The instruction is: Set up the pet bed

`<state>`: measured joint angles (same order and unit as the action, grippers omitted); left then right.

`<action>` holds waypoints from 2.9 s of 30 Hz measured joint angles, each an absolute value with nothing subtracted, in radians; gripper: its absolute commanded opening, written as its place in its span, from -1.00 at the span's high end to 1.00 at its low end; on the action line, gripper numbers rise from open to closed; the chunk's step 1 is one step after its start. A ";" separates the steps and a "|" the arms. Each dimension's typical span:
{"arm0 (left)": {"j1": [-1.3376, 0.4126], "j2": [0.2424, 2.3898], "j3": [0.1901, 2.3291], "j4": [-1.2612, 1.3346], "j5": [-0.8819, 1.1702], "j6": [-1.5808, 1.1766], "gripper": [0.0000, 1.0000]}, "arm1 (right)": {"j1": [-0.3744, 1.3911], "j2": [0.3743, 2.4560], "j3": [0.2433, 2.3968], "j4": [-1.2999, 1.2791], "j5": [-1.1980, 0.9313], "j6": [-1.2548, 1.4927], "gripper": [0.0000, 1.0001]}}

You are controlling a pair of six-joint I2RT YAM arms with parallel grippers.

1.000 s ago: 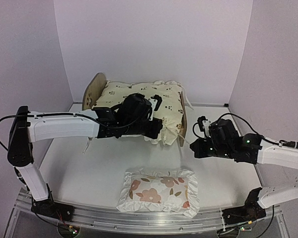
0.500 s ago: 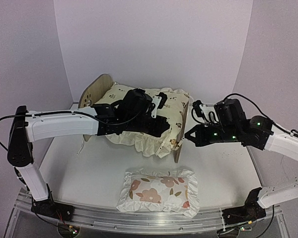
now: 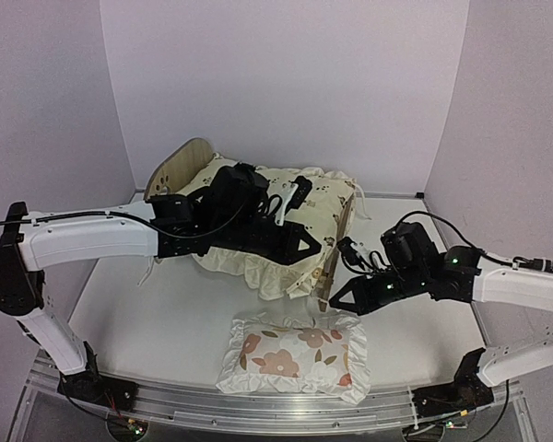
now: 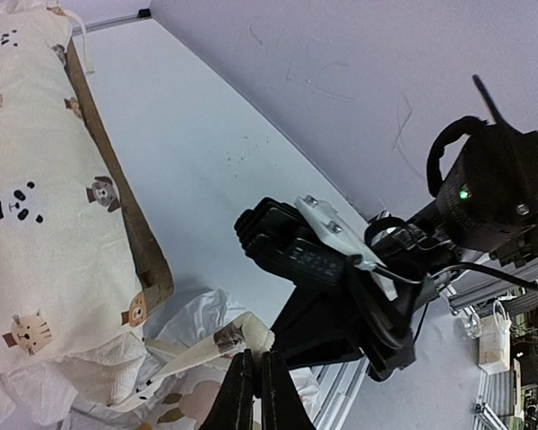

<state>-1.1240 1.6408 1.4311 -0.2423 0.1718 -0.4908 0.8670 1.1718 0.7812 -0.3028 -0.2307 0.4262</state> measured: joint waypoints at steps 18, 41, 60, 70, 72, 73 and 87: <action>-1.161 1.672 1.289 -0.287 0.196 -0.591 0.85 | 0.955 1.296 0.669 -0.162 -0.417 0.434 1.00; -1.227 1.771 1.399 -0.334 0.270 -0.696 0.87 | 0.954 1.195 0.591 -0.217 -0.347 0.378 1.00; -1.175 2.053 1.671 -0.393 0.327 -0.689 0.72 | 0.954 0.913 0.437 -0.125 -0.256 0.315 1.00; -1.154 2.171 1.769 -0.404 0.520 -0.643 -0.53 | 0.954 0.946 0.435 -0.098 -0.224 0.299 1.00; -1.142 2.172 1.769 -0.411 0.532 -0.636 -0.67 | 0.954 0.945 0.435 -0.078 -0.215 0.296 1.00; -1.137 2.171 1.769 -0.413 0.536 -0.631 -0.74 | 0.954 0.946 0.435 -0.072 -0.212 0.295 1.00; -1.068 2.034 1.699 -0.455 0.496 -0.620 -0.87 | 0.954 0.979 0.427 -0.061 -0.198 0.294 1.00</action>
<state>-1.0681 2.0337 1.6991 -0.4550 0.4963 -0.6201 0.9543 0.9786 0.4271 -0.0608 -0.1976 0.2939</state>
